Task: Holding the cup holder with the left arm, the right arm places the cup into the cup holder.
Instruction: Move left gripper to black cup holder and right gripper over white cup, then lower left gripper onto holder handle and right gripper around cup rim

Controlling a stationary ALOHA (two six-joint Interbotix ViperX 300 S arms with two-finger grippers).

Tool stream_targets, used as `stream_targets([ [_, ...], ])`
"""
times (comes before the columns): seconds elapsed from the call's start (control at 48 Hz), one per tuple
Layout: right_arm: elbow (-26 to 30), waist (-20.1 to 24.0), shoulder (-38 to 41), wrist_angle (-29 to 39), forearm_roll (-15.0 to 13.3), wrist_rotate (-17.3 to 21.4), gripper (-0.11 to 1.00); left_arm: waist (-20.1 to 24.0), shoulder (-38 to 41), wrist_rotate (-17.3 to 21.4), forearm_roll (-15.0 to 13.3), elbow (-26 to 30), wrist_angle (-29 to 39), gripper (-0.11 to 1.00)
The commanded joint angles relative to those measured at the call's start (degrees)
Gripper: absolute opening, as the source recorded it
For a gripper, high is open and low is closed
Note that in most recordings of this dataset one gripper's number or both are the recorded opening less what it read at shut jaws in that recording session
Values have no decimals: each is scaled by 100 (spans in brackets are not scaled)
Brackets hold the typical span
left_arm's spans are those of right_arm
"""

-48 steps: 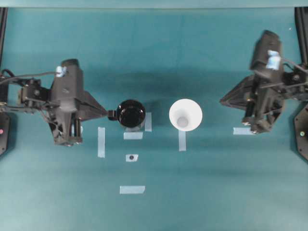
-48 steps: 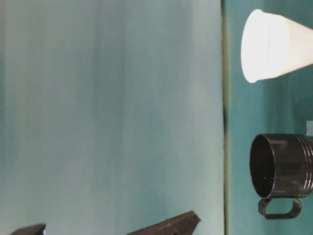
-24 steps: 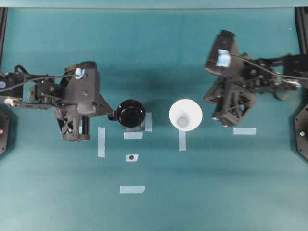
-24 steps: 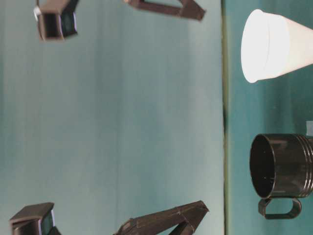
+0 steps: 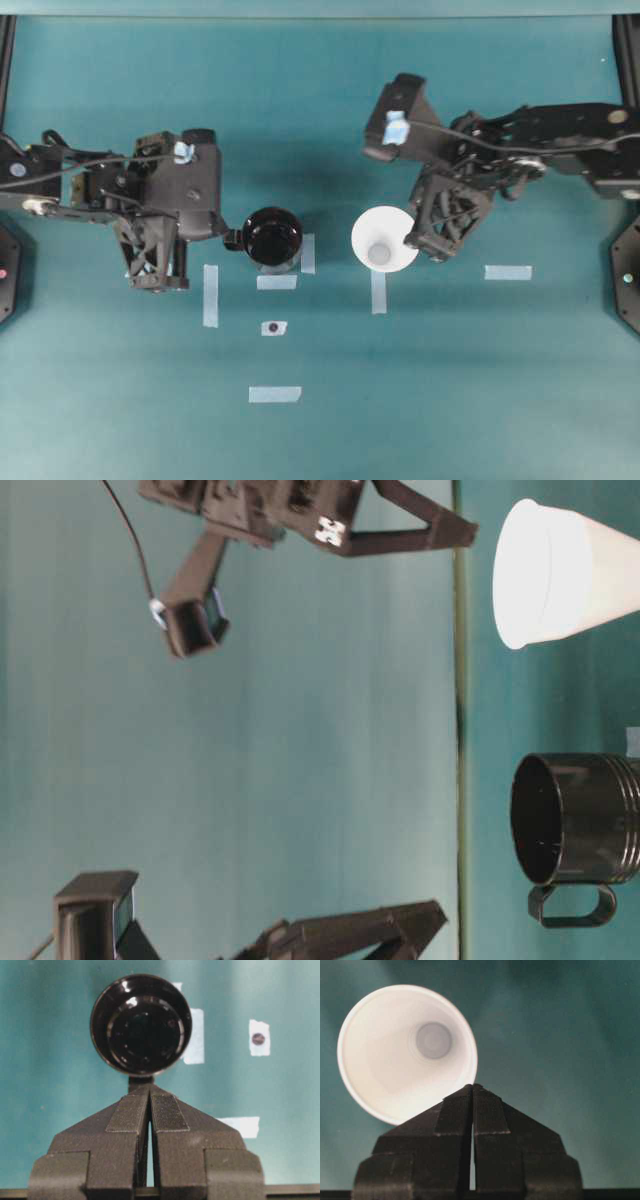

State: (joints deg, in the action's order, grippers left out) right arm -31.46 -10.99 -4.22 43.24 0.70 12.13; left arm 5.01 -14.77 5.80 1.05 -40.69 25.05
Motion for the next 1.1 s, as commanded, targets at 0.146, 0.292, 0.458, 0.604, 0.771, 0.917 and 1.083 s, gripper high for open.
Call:
stream_targets([
  [0.146,237,-9,0,0,-62,-35,2,-9,149,97,18,272,-9,3],
  [0.292,237,-9,-18,0,-62,-35,2,-9,237,97,18,316,-18,3],
  [0.458,237,-18,-62,-62,-62,-53,2,-9,281,97,18,334,-9,3],
  [0.604,237,-9,-105,-220,-62,-53,6,-9,299,79,18,308,35,3],
  [0.771,246,-9,-132,-272,-62,-44,17,35,360,53,18,290,141,6],
  [0.917,237,-9,-123,-272,-62,-35,41,62,457,53,18,281,158,26],
  [1.083,237,-9,-105,-272,-62,18,84,44,571,70,18,281,141,75],
])
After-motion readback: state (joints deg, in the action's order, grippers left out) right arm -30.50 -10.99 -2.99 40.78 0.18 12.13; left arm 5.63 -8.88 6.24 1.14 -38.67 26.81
